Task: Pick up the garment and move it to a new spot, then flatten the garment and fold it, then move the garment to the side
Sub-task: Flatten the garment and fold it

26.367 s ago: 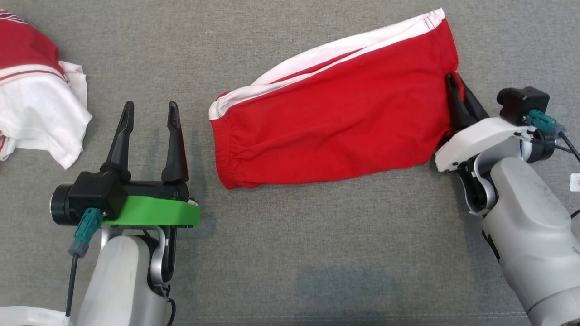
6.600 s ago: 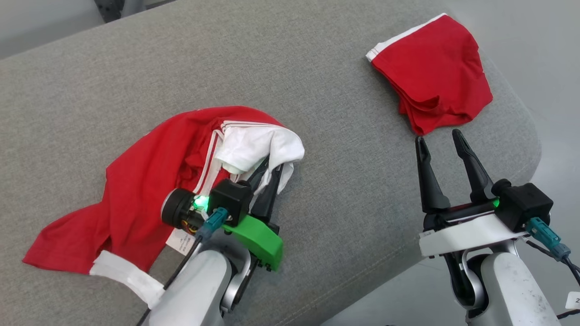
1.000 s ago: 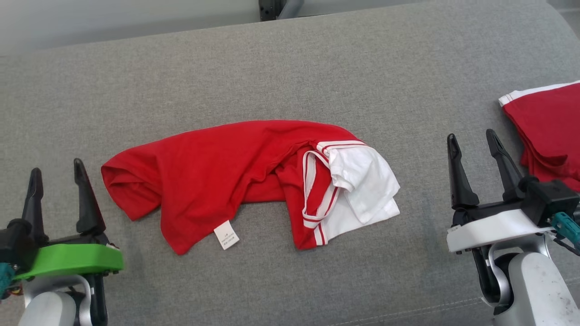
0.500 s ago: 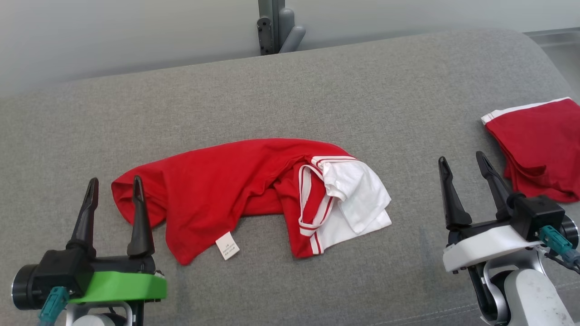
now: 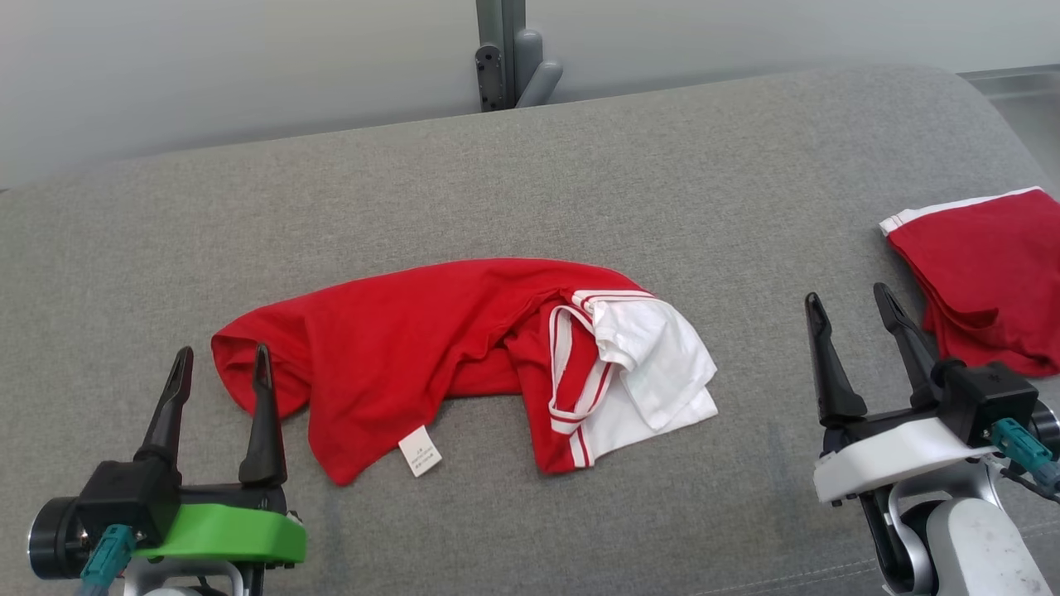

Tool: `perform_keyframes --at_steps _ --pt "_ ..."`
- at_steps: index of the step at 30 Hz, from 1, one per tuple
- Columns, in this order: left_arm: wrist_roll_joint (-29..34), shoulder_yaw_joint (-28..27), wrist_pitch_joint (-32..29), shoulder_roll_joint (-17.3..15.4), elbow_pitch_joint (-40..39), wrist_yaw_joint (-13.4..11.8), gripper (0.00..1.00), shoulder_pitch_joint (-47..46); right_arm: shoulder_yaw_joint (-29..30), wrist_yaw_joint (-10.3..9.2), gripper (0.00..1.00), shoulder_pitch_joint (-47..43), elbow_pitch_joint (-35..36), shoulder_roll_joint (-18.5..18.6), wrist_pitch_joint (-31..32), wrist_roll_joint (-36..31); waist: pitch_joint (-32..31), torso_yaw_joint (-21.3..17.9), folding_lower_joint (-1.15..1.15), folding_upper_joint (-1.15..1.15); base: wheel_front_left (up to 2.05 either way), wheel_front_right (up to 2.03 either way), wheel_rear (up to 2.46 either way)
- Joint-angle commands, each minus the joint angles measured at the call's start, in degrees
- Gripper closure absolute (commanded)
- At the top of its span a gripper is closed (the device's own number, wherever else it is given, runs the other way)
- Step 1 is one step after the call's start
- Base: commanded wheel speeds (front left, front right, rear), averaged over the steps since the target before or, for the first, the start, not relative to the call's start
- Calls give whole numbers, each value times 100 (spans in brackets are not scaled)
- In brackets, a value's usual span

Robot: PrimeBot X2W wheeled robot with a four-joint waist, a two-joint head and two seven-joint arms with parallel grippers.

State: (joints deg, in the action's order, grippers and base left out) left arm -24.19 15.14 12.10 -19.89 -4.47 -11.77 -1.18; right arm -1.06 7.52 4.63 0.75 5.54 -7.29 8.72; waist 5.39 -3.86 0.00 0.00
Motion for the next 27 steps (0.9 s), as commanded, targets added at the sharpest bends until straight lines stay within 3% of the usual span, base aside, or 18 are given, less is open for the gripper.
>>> perform_keyframes --at_steps 1,9,17,26,27 --pt "-36 -9 -34 -39 27 -11 0 16 9 -8 0 -50 28 -4 2 20 13 5 0 0 0 0 0" --pt "-213 226 -559 -27 125 81 0 127 -60 -7 0 -6 21 -7 15 13 208 55 0 0 0 0 0" --pt "-658 522 -1150 199 950 337 0 133 -175 -8 0 103 -11 -40 -19 58 539 50 0 0 0 0 0" --pt "-950 554 -1101 349 1835 695 0 -238 -200 -7 0 161 -68 -31 -27 77 729 -55 0 0 0 0 0" --pt "-969 560 -1089 360 1907 733 5 -269 -187 -8 0 152 -75 -33 -22 79 740 -68 0 0 0 0 0"
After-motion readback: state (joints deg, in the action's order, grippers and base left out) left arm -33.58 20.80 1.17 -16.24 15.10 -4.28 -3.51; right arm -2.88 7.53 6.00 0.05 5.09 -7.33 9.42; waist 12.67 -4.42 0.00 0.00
